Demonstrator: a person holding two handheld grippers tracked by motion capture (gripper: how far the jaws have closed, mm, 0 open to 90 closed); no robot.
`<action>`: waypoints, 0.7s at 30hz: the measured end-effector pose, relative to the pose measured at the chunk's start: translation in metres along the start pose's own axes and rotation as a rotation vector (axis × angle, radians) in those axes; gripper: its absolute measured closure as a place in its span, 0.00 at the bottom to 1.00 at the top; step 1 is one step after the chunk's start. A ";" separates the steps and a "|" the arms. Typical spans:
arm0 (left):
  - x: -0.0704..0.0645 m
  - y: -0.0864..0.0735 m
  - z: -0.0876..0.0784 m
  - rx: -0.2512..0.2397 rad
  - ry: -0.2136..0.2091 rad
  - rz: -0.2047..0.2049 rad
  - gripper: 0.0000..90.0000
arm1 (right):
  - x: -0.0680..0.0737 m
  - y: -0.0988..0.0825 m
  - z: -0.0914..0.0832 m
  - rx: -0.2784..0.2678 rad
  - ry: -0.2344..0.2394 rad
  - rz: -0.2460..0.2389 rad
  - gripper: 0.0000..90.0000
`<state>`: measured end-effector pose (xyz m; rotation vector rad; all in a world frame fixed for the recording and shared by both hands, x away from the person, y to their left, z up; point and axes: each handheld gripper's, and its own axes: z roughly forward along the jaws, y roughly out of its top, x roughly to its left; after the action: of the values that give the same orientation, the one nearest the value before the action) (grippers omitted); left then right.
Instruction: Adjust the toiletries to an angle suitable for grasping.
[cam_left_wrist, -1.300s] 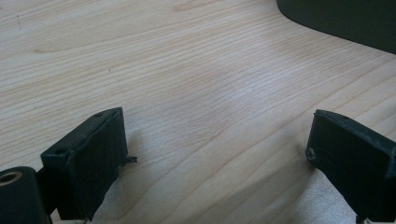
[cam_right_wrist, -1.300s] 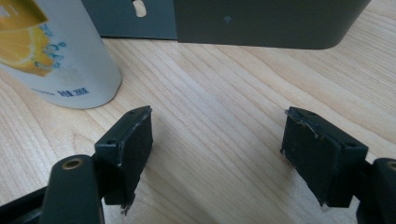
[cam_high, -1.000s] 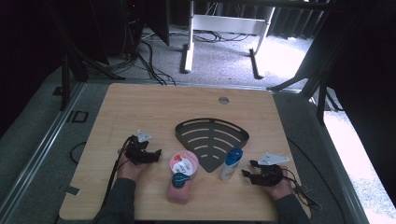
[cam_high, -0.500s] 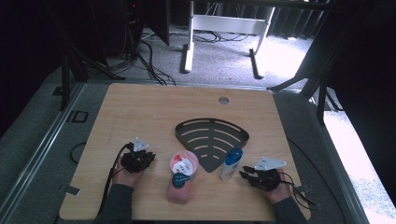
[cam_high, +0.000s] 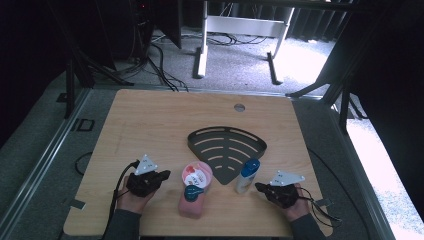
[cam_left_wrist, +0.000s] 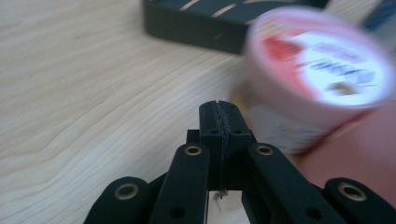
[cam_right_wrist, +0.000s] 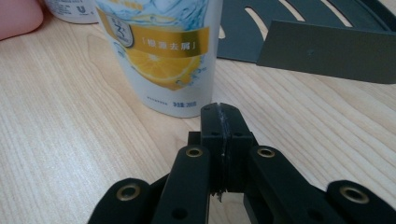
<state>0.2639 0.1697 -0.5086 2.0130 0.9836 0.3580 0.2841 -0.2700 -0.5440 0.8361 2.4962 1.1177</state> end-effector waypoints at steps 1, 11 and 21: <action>-0.006 0.003 -0.003 -0.002 -0.014 0.022 0.99 | 0.000 0.000 0.000 0.002 0.000 -0.003 0.98; -0.027 0.018 -0.015 -0.045 -0.049 0.046 0.90 | -0.005 -0.002 -0.003 -0.011 -0.005 -0.001 0.93; -0.049 0.044 -0.041 -0.139 -0.102 0.072 0.83 | -0.004 -0.002 -0.002 -0.002 -0.007 -0.008 0.91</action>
<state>0.2315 0.1410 -0.4436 1.9241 0.8031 0.3496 0.2858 -0.2749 -0.5446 0.8274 2.4896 1.1128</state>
